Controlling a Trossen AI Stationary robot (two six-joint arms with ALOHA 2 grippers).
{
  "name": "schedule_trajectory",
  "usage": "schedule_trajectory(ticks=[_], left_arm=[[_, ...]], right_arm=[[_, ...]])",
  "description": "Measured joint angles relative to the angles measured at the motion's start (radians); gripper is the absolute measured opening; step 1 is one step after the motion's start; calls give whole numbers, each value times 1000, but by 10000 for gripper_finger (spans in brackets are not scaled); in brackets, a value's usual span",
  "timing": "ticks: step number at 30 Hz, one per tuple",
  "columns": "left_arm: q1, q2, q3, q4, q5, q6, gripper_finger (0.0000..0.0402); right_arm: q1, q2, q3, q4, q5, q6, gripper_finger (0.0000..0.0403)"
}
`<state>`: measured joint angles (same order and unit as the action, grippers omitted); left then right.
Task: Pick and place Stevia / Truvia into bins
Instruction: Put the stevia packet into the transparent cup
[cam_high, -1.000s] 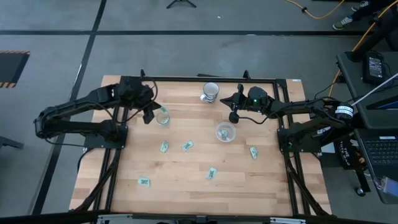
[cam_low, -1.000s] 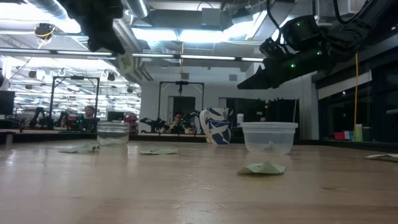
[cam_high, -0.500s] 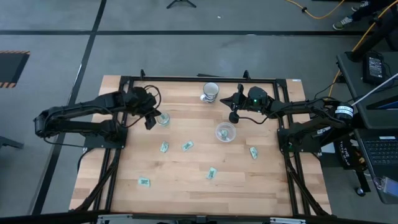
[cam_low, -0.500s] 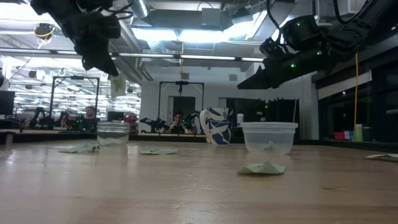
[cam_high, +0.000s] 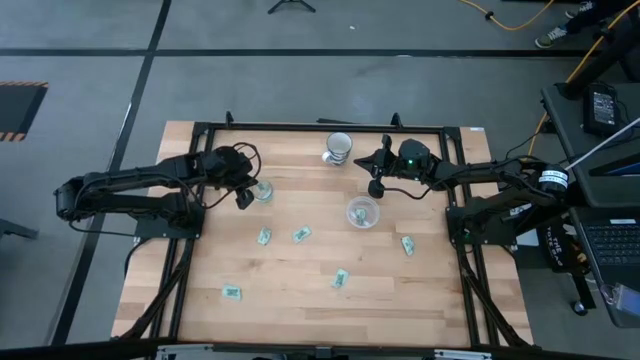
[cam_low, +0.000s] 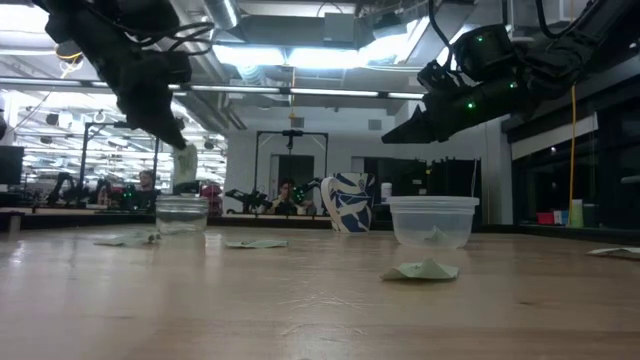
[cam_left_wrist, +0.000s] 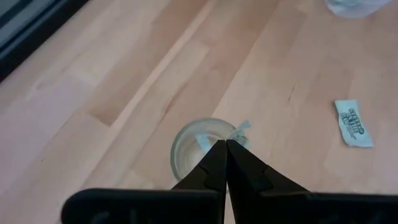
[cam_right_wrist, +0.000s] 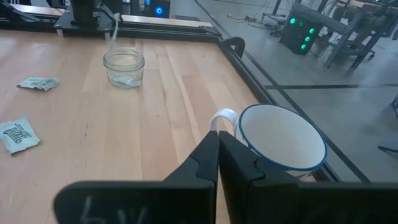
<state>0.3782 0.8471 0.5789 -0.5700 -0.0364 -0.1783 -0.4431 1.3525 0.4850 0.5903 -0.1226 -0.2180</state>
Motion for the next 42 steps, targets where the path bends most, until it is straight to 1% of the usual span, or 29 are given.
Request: schedule_trajectory(ticks=[8, 12, 24, 29, 36, 40, 42], left_arm=[[0, 2, 0, -1, -54, -8, 2], [0, 18, 0, -1, -57, -10, 2], [0, 129, 0, 0, -57, -10, 2], [0, 172, 0, 30, -56, -10, 3], [0, 221, 0, 36, -41, -3, 3], [0, 242, 0, 36, 13, -2, 2], [0, 250, 0, 36, 15, -2, 3]], right_arm=[[0, 0, 0, 0, 0, 0, 15], [0, 0, 0, 0, 0, 0, 15], [0, 0, 0, 0, 0, 1, 15], [0, 0, 0, 0, 0, 1, 15], [0, 0, 0, 0, 0, 1, 15], [0, 0, 0, 0, 0, 1, 15], [0, 0, 0, 0, 0, 1, 15]])
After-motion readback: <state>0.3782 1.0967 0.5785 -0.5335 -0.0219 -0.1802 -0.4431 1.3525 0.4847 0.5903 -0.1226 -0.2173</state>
